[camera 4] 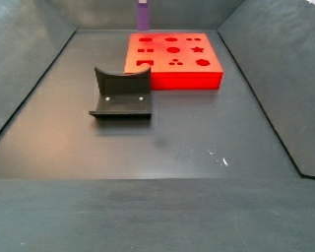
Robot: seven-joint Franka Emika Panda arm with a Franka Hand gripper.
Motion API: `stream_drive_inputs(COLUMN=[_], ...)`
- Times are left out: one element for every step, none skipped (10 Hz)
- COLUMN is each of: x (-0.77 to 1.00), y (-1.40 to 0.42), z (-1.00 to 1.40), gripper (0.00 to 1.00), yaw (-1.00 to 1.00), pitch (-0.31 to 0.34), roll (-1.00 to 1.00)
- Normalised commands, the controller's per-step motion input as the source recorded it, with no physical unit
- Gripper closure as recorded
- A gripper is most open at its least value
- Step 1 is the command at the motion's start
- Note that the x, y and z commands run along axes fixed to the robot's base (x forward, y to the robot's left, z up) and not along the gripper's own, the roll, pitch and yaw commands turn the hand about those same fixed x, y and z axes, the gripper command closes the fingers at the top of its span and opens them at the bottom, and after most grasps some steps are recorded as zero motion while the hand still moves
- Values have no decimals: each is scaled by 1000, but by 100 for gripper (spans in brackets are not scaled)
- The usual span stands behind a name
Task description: Insert the rectangle object.
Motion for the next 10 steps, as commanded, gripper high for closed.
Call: stream_drive_inputs(x=[117, 37, 0, -106, 0, 0, -9, 0, 177, 154], y=[237, 137, 0, 0, 0, 0, 0, 0, -100, -9], z=[-257, -231, 0, 266, 246, 234, 0, -71, -286, -449], gripper=[100, 100, 100, 100, 100, 100, 100, 100, 100, 100], yaw=[-626, -363, -183, -266, -157, -29, 0, 0, 11, 54], pitch=[0, -14, 40, 101, 76, 29, 0, 0, 53, 39], roll=[-20, -130, -54, -347, -479, -500, -429, -217, 0, 71])
